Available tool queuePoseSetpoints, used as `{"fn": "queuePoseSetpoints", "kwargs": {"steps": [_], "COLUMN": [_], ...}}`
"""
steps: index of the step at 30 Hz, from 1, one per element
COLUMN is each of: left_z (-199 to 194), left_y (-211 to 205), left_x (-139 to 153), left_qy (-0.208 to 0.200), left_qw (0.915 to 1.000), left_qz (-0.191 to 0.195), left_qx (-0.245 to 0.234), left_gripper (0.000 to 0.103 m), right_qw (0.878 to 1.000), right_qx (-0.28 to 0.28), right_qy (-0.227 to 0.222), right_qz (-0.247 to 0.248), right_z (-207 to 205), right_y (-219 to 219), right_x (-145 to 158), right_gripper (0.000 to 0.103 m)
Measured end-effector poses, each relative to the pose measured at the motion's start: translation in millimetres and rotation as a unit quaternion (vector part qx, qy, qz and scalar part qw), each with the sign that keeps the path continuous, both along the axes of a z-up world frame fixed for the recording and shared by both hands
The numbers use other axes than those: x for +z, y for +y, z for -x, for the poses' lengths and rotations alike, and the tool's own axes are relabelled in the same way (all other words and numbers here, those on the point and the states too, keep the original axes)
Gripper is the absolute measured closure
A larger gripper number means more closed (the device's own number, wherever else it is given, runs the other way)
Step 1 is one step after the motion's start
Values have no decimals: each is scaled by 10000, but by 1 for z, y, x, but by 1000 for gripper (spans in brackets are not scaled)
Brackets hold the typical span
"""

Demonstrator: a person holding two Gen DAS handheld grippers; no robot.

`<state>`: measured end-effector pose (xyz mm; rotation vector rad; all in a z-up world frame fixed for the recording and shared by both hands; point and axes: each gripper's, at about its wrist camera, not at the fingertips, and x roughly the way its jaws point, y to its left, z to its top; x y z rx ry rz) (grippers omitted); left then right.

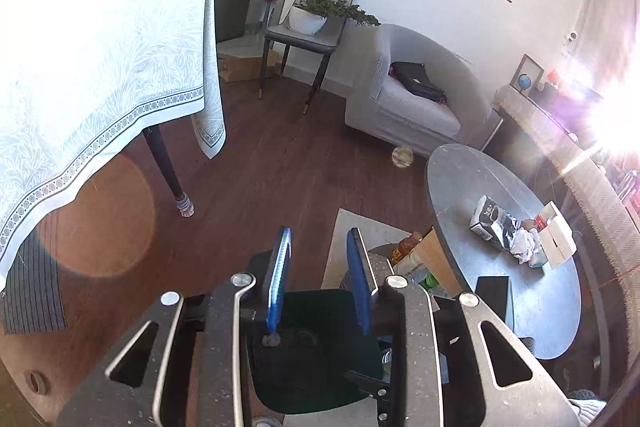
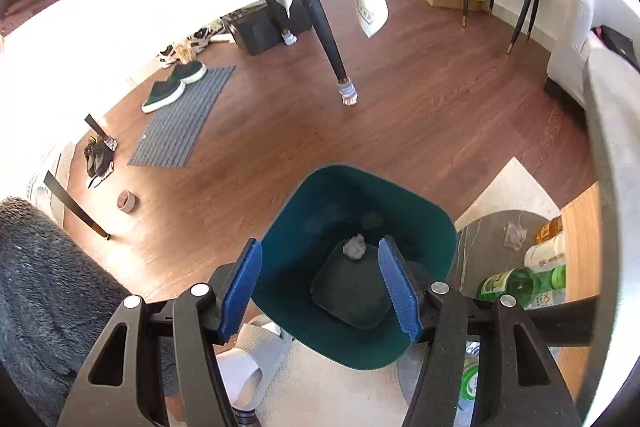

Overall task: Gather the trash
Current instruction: 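Open the right tool to drop the paper ball into the green bin, then move the left tool to the black tissue bag while the right tool approaches the white SanDisk box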

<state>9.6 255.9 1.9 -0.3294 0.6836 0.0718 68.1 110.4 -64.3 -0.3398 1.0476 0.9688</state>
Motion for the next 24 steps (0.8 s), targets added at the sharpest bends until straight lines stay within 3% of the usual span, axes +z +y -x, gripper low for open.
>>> {"fn": "queuePoseSetpoints", "kwargs": {"steps": [5,9,14,24], "left_z": [-8,-18,-23,-48], "left_y": [-15,-38,-74,-150], "left_x": [10,11,16,12], "left_qy": [-104,-44,-284,-461], "left_qw": [9999,9985,9947,9821], "left_qz": [-70,-512,-753,-970], "left_qx": [-88,-199,-647,-1550], "left_gripper": [64,58,42,24], "right_qw": [9985,9964,9922,9819], "right_qx": [-113,-293,-539,-1286], "right_qy": [-344,-546,-817,-1048], "right_qz": [-419,-575,-773,-912], "right_z": [6,6,4,-11], "right_y": [-22,-43,-75,-156], "right_x": [46,71,100,122], "right_gripper": [49,53,55,60]}}
